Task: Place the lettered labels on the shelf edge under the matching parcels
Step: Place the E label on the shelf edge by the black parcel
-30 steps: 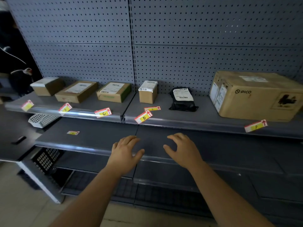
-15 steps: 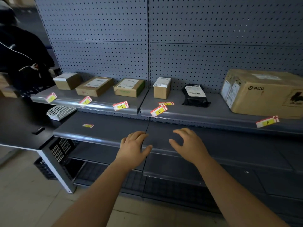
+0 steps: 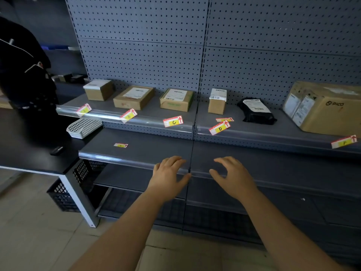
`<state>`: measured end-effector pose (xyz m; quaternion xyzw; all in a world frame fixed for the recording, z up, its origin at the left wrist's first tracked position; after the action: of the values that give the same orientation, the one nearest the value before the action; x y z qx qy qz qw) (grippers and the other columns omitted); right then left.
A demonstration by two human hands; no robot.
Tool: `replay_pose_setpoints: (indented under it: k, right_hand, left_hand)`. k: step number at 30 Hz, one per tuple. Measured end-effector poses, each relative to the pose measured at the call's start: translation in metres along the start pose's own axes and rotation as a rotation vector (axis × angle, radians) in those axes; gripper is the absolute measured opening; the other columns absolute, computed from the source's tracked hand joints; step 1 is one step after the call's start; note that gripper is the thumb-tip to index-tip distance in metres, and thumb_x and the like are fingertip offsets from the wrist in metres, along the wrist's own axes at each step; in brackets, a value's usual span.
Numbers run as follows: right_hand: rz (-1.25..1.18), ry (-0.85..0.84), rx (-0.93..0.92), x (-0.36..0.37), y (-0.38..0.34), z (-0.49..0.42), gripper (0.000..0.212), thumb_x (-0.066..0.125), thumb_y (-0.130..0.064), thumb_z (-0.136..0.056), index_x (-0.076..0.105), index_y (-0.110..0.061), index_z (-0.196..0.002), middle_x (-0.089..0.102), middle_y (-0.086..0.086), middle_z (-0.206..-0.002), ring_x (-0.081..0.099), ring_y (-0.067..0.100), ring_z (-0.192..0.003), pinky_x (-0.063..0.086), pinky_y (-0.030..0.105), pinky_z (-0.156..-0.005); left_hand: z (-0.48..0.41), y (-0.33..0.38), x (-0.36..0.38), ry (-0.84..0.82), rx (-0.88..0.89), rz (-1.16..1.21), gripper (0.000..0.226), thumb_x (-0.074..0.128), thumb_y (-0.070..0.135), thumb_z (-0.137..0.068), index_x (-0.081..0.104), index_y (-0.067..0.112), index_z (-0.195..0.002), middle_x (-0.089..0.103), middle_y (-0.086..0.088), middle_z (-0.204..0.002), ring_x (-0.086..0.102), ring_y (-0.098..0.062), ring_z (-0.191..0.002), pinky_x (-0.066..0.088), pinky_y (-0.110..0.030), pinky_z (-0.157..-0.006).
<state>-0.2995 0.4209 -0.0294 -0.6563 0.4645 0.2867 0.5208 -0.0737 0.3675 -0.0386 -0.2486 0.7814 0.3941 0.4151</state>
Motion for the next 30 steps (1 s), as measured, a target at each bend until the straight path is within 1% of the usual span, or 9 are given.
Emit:
replay_pose_setpoints:
  k: [5,10,15,20,22,24,28,30]
  right_hand:
    - [0.018,0.029,0.017,-0.005,-0.013,-0.004,0.047,0.054,-0.052,-0.090,0.054,-0.027,-0.130,0.052,-0.009,-0.130,0.047,0.012,-0.120,0.043,0.034,-0.098]
    - [0.030,0.047,0.023,-0.022,-0.011,-0.027,0.048,0.053,-0.052,-0.090,0.052,-0.028,-0.132,0.050,-0.008,-0.133,0.044,0.012,-0.123,0.042,0.037,-0.100]
    - [0.050,0.073,0.010,-0.033,0.019,-0.059,0.050,0.052,-0.054,-0.090,0.052,-0.027,-0.132,0.050,-0.007,-0.133,0.043,0.013,-0.124,0.042,0.037,-0.099]
    - [0.030,0.134,-0.039,-0.051,0.062,-0.104,0.046,0.055,-0.051,-0.089,0.057,-0.025,-0.127,0.055,-0.004,-0.120,0.051,0.017,-0.111,0.046,0.034,-0.088]
    - [0.018,0.147,-0.044,-0.058,0.083,-0.123,0.045,0.056,-0.050,-0.089,0.057,-0.025,-0.126,0.056,-0.004,-0.121,0.052,0.017,-0.112,0.046,0.033,-0.088]
    - [0.014,0.139,-0.042,-0.063,0.103,-0.141,0.047,0.056,-0.051,-0.089,0.056,-0.025,-0.128,0.055,-0.004,-0.124,0.050,0.015,-0.114,0.045,0.033,-0.090]
    - [-0.006,0.109,-0.076,-0.066,0.133,-0.174,0.046,0.056,-0.051,-0.088,0.056,-0.027,-0.127,0.054,-0.006,-0.122,0.049,0.012,-0.112,0.044,0.029,-0.087]
    - [-0.016,0.104,-0.097,-0.064,0.143,-0.191,0.045,0.056,-0.050,-0.088,0.057,-0.026,-0.126,0.054,-0.006,-0.122,0.050,0.012,-0.112,0.045,0.029,-0.087]
  left_hand:
    - [-0.011,-0.011,-0.007,0.006,0.038,0.009,0.052,0.046,0.054,-0.088,0.042,0.030,-0.134,0.038,0.012,-0.142,0.029,-0.011,-0.131,0.020,-0.039,-0.108]
    - [-0.043,-0.003,-0.004,0.026,0.061,0.031,0.052,0.047,0.054,-0.088,0.042,0.031,-0.134,0.038,0.012,-0.141,0.029,-0.010,-0.131,0.018,-0.037,-0.107]
    - [-0.090,0.013,0.010,0.047,0.088,0.025,0.053,0.049,0.052,-0.087,0.042,0.030,-0.135,0.038,0.011,-0.143,0.028,-0.012,-0.133,0.018,-0.038,-0.108]
    - [-0.149,0.034,0.026,0.099,0.095,0.006,0.049,0.054,0.050,-0.086,0.047,0.030,-0.130,0.044,0.010,-0.138,0.035,-0.014,-0.128,0.022,-0.040,-0.105]
    - [-0.176,0.044,0.034,0.113,0.102,-0.011,0.049,0.055,0.049,-0.085,0.048,0.029,-0.129,0.046,0.008,-0.136,0.037,-0.015,-0.127,0.024,-0.041,-0.105]
    - [-0.199,0.052,0.043,0.121,0.109,-0.027,0.051,0.053,0.053,-0.085,0.049,0.027,-0.129,0.047,0.006,-0.135,0.038,-0.016,-0.126,0.026,-0.042,-0.104]
    - [-0.234,0.061,0.060,0.114,0.080,-0.066,0.062,0.038,0.064,-0.080,0.048,0.028,-0.129,0.047,0.007,-0.135,0.038,-0.016,-0.125,0.028,-0.040,-0.099]
    - [-0.248,0.062,0.066,0.129,0.064,-0.075,0.064,0.033,0.068,-0.079,0.049,0.029,-0.128,0.048,0.007,-0.134,0.039,-0.016,-0.124,0.029,-0.040,-0.098]
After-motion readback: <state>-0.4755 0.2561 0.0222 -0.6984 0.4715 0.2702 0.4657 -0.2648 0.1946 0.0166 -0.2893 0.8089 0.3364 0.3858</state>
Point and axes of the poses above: each hand's wrist, its own z-axis away from the middle knuckle, its own x-axis out of the palm, y = z × x, the point moved 2 cm from there along -z, towards the middle knuckle
